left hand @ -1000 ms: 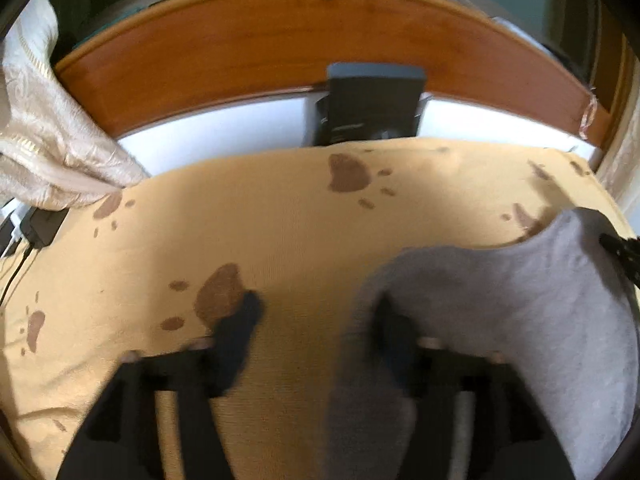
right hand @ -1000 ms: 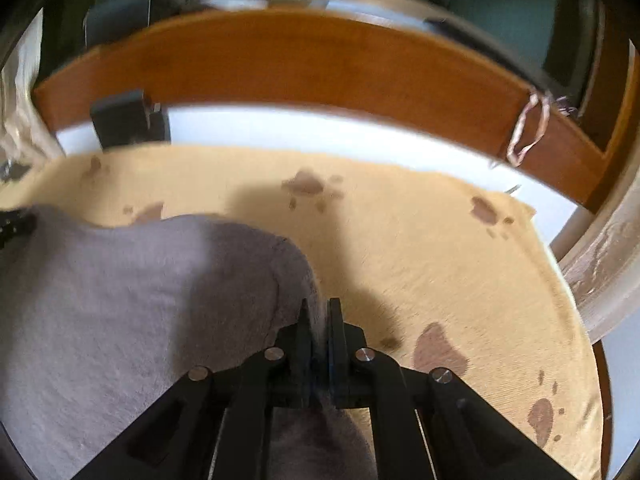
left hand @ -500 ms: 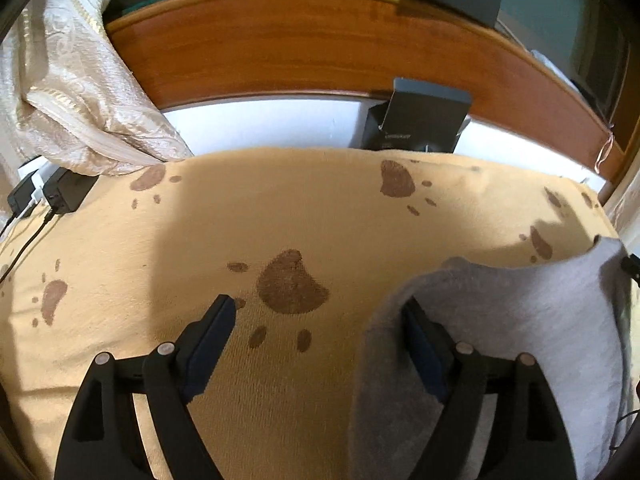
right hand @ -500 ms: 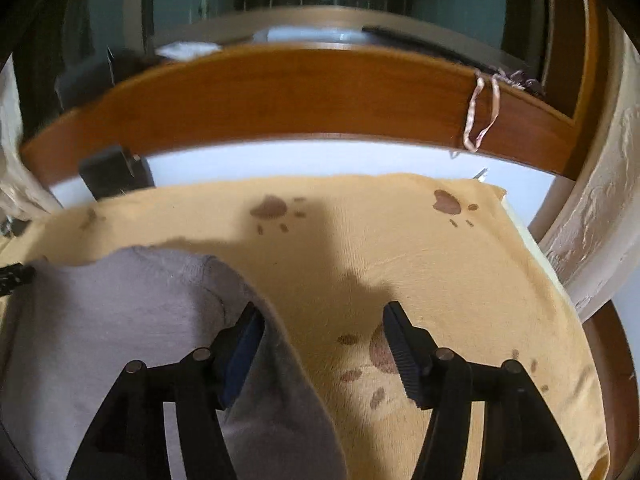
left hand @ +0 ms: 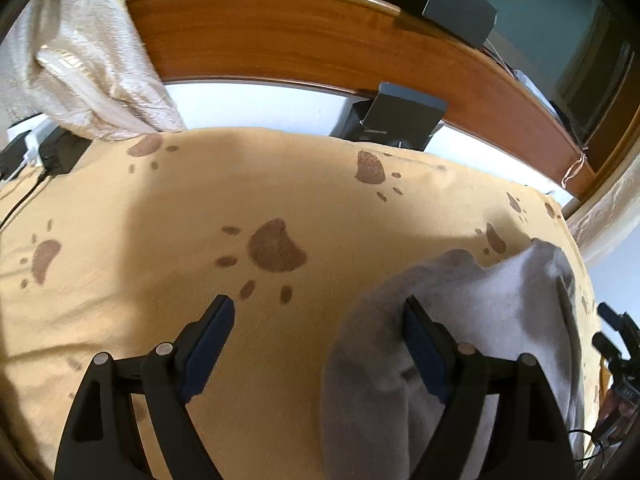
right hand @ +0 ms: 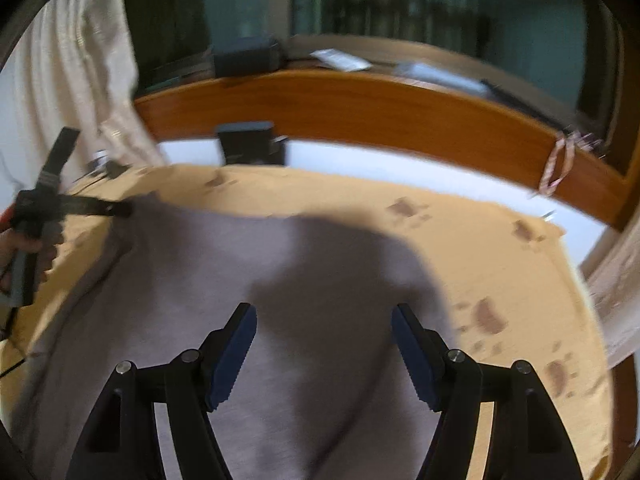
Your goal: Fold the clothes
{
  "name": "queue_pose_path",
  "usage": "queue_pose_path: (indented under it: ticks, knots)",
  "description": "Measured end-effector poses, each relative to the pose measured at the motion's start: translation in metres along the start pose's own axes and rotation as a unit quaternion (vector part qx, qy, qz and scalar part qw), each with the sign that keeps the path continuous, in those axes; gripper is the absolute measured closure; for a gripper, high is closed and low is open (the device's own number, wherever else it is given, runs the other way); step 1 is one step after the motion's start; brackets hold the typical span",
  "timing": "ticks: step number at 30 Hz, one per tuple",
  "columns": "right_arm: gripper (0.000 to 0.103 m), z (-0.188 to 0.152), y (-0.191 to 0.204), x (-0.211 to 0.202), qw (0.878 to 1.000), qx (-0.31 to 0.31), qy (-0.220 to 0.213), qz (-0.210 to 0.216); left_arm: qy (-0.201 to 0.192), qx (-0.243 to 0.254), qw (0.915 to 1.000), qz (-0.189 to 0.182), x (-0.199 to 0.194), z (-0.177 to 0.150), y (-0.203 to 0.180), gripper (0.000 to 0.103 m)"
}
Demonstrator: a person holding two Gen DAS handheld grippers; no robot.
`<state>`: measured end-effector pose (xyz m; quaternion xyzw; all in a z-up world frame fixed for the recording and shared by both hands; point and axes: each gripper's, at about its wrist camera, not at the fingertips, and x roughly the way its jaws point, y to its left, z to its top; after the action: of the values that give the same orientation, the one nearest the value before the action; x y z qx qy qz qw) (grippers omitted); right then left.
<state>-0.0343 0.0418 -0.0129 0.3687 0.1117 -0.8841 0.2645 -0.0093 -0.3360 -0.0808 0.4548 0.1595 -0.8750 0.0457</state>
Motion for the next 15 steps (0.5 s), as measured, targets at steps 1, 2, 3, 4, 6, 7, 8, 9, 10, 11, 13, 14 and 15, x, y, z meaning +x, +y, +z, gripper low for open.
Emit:
queue_pose_path:
  ticks: [1, 2, 3, 4, 6, 7, 8, 9, 10, 11, 13, 14, 15]
  knots:
    - [0.031, -0.002, 0.005, 0.001, 1.0, 0.002, 0.006, 0.012, -0.001, 0.0, 1.0, 0.001, -0.003, -0.003, 0.002, 0.017]
    - [0.031, -0.005, 0.01, 0.003, 1.0, 0.001, 0.01, 0.018, 0.0, 0.0, 1.0, 0.002, -0.005, -0.005, 0.004, 0.017]
    - [0.031, -0.008, 0.015, 0.004, 1.0, 0.001, 0.015, 0.023, 0.002, -0.001, 1.0, 0.002, -0.006, -0.006, 0.007, 0.017]
    - [0.031, -0.01, 0.02, 0.005, 0.999, 0.0, 0.019, 0.029, 0.005, -0.003, 1.0, 0.003, -0.006, -0.008, 0.009, 0.017]
    - [0.031, -0.015, 0.03, 0.008, 0.999, -0.008, 0.026, 0.034, 0.004, -0.013, 0.9999, 0.001, -0.005, -0.008, 0.011, 0.017]
    - [0.031, -0.016, 0.034, 0.009, 0.999, -0.012, 0.028, 0.033, 0.002, -0.018, 0.9998, -0.002, -0.005, -0.008, 0.012, 0.017]
    - [0.031, -0.019, 0.037, 0.009, 0.999, -0.015, 0.03, 0.033, 0.0, -0.024, 0.9997, -0.006, -0.005, -0.008, 0.013, 0.017]
    - [0.031, -0.022, 0.041, 0.009, 0.999, -0.018, 0.032, 0.034, -0.008, -0.032, 0.9993, -0.016, -0.005, -0.008, 0.013, 0.017]
    - [0.031, -0.024, 0.044, 0.009, 0.999, -0.021, 0.034, 0.034, -0.016, -0.04, 0.9987, -0.027, -0.006, -0.007, 0.013, 0.017]
    - [0.031, -0.026, 0.046, 0.009, 0.999, -0.025, 0.034, 0.032, -0.027, -0.05, 0.9977, -0.037, -0.005, -0.005, 0.012, 0.017]
    - [0.031, -0.025, 0.048, 0.01, 0.999, -0.038, 0.032, 0.021, -0.035, -0.055, 0.9971, -0.038, -0.003, -0.003, 0.008, 0.017]
    - [0.031, -0.024, 0.048, 0.011, 0.998, -0.046, 0.03, 0.013, -0.037, -0.056, 0.9971, -0.035, -0.002, -0.001, 0.006, 0.017]
    - [0.031, -0.023, 0.047, 0.012, 0.998, -0.052, 0.027, 0.005, -0.037, -0.054, 0.9973, -0.032, 0.0, 0.0, 0.004, 0.017]
